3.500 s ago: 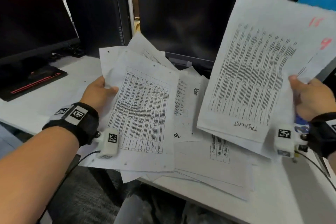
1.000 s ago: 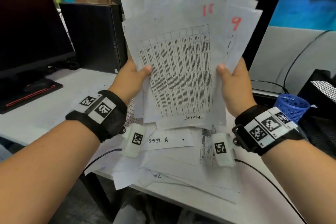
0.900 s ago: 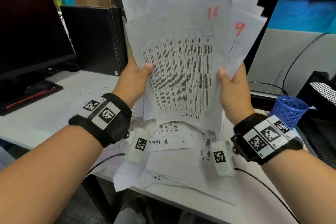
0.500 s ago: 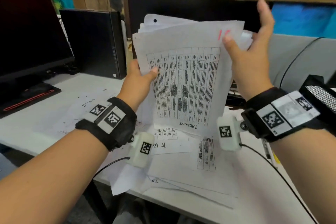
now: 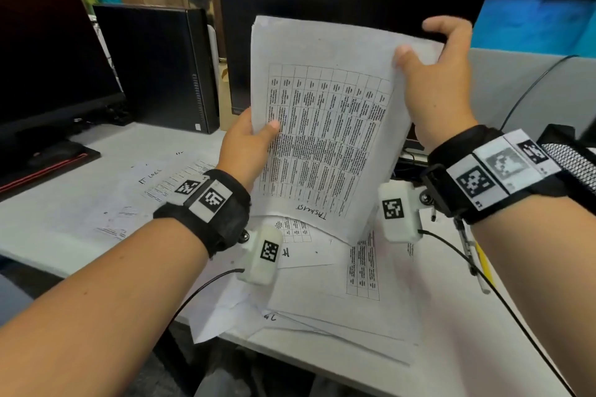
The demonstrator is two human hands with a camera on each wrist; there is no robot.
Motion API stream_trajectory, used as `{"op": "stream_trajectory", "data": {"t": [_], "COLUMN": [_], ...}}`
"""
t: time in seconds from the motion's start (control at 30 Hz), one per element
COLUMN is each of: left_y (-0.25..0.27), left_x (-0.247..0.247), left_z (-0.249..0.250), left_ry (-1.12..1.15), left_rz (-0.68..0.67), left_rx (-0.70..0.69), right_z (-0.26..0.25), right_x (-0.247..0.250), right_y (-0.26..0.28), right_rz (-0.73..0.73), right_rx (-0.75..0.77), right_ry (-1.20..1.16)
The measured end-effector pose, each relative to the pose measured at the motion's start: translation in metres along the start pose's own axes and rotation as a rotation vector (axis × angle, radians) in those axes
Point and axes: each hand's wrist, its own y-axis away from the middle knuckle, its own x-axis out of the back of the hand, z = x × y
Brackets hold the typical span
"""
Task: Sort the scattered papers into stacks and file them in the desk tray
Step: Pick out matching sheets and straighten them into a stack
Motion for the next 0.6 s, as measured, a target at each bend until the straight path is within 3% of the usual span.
{"op": "stream_trajectory", "data": {"t": [0.13,0.27,0.37,0.5,0.6], "left_y": [-0.003,0.001,0.011,0.027,0.042], "left_x": [-0.001,-0.004,-0.012,-0.022,-0.026], "left_z": [0.003,0.006,0.010,0.017,0.003], "left_ry": [0.020,0.034,0.034,0.024,0.043], "left_rz": [0.069,0.093,0.078,0.117,0.086], "left_rx": [-0.029,-0.037,-0.044,-0.129,-0.093], "right_z": [0.018,0.047,0.061,0.057,0.064], "right_x": [0.006,0.005,0.001,0.005,0.008], "right_y": [0.017,0.061,0.079,0.085,0.102], "right_rz": [-0.109,-0.253,-0.187,-0.045,-0.103], "right_rx": [-0.136,-0.325,-0.359,-0.277,-0.352], "right_ry": [-0.095,-0.001,-0.031,-0.100,-0.126]}}
